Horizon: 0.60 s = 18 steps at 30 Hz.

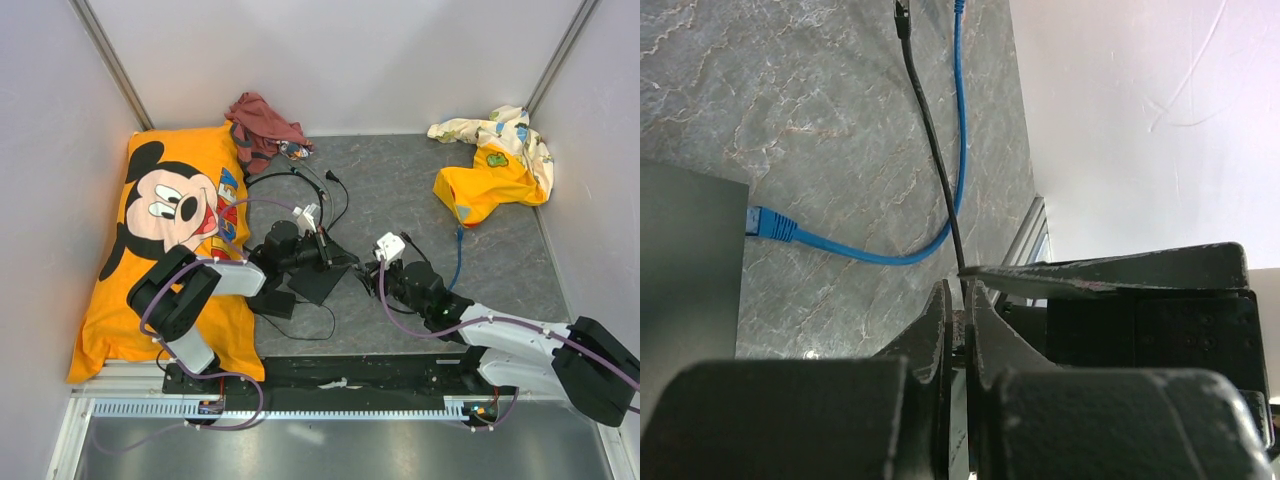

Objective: Insert the plug into the switch port

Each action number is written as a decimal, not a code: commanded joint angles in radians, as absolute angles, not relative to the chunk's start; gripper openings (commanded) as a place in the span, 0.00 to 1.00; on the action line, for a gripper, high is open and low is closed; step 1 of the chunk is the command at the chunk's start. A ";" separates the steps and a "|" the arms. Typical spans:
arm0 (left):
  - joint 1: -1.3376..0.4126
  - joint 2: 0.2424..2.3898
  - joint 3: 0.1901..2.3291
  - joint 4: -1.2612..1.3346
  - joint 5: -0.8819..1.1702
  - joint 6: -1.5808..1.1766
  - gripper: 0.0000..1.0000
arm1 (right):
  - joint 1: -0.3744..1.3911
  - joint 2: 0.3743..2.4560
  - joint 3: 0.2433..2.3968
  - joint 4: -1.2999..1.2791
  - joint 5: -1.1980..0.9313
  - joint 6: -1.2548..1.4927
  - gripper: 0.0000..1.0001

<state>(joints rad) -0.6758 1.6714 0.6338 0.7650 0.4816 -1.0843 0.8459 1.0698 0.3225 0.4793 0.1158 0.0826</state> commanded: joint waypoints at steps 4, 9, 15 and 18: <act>-0.680 1.672 0.629 0.821 0.495 -1.112 0.02 | 0.828 1.104 0.365 0.496 0.022 0.109 0.38; -0.678 1.669 0.630 0.821 0.495 -1.112 0.02 | 0.824 1.112 0.362 0.499 0.008 0.107 0.21; -0.640 1.651 0.667 0.648 0.520 -0.999 0.24 | 0.821 1.146 0.403 0.433 0.029 0.040 0.00; -0.611 1.608 0.713 0.426 0.468 -0.840 0.48 | 0.819 1.213 0.442 0.393 0.003 0.008 0.00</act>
<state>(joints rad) -0.6491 1.6684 0.6445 0.6880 0.4957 -1.0344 0.8227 1.1526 0.3687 0.4271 0.0303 0.0628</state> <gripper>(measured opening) 0.328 0.044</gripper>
